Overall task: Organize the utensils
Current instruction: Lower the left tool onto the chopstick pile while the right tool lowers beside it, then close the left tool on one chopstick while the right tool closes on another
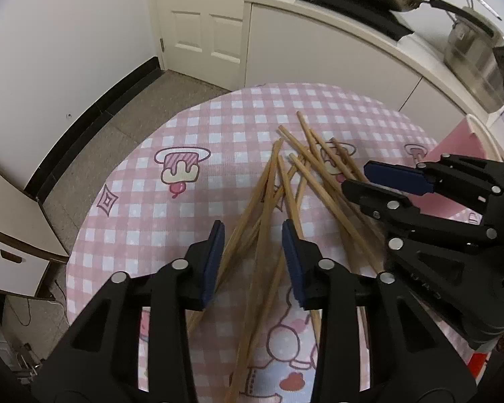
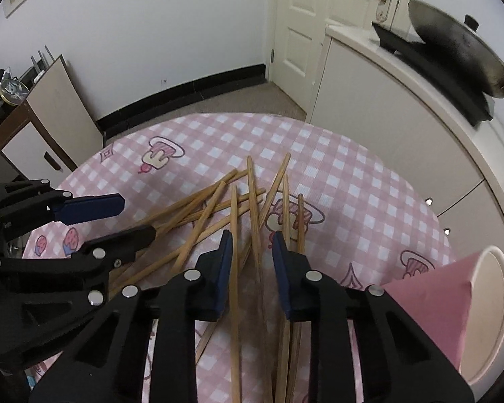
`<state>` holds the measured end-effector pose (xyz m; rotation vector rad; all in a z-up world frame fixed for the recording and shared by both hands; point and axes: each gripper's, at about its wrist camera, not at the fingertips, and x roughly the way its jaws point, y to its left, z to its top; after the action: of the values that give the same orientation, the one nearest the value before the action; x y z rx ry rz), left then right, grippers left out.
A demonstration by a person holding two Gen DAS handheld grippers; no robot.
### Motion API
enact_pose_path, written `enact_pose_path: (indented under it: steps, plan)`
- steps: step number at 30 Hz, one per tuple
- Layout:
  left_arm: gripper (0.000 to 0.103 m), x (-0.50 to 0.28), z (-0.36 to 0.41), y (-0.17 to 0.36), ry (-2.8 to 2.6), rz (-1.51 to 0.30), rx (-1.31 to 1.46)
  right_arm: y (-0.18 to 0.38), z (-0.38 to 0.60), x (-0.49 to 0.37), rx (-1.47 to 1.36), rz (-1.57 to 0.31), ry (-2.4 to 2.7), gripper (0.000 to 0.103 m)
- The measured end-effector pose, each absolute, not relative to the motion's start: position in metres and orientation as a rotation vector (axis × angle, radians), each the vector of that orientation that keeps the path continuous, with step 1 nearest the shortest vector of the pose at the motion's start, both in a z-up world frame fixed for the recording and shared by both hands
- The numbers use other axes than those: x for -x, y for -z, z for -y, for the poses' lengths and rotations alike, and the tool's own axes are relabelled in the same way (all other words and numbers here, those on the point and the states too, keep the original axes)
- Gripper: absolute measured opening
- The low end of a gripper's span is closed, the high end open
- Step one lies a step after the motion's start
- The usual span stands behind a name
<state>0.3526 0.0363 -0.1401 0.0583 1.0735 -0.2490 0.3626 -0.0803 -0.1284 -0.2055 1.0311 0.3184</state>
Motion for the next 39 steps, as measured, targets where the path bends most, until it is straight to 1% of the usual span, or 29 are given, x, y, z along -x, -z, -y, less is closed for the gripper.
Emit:
enact_pose_path:
  steps: [5,8,10,11,16,30,36,39]
  plan:
    - [0.034,-0.36,-0.034,0.147,0.242,-1.09,-0.068,0.135,0.082,-0.372,0.202,-1.074,-0.324,0.021]
    - [0.026,-0.36,-0.03,0.148,0.237,-1.083,-0.093,0.139,0.081,-0.374,0.209,-1.083,-0.324,0.021]
    - [0.024,-0.36,-0.026,0.147,0.239,-1.077,-0.114,0.139,0.082,-0.375,0.203,-1.084,-0.326,0.02]
    - [0.021,-0.36,-0.026,0.146,0.237,-1.073,-0.121,0.138,0.082,-0.376,0.2,-1.082,-0.325,0.019]
    - [0.016,-0.361,-0.022,0.145,0.248,-1.076,-0.139,0.138,0.083,-0.377,0.195,-1.083,-0.327,0.018]
    - [0.012,-0.373,-0.012,0.163,0.246,-1.124,-0.149,0.15,0.082,-0.384,0.197,-1.127,-0.336,0.018]
    - [0.011,-0.38,-0.012,0.165,0.251,-1.129,-0.129,0.153,0.08,-0.389,0.197,-1.136,-0.344,0.014]
    - [0.01,-0.381,-0.011,0.165,0.255,-1.127,-0.127,0.153,0.078,-0.392,0.196,-1.141,-0.357,0.007]
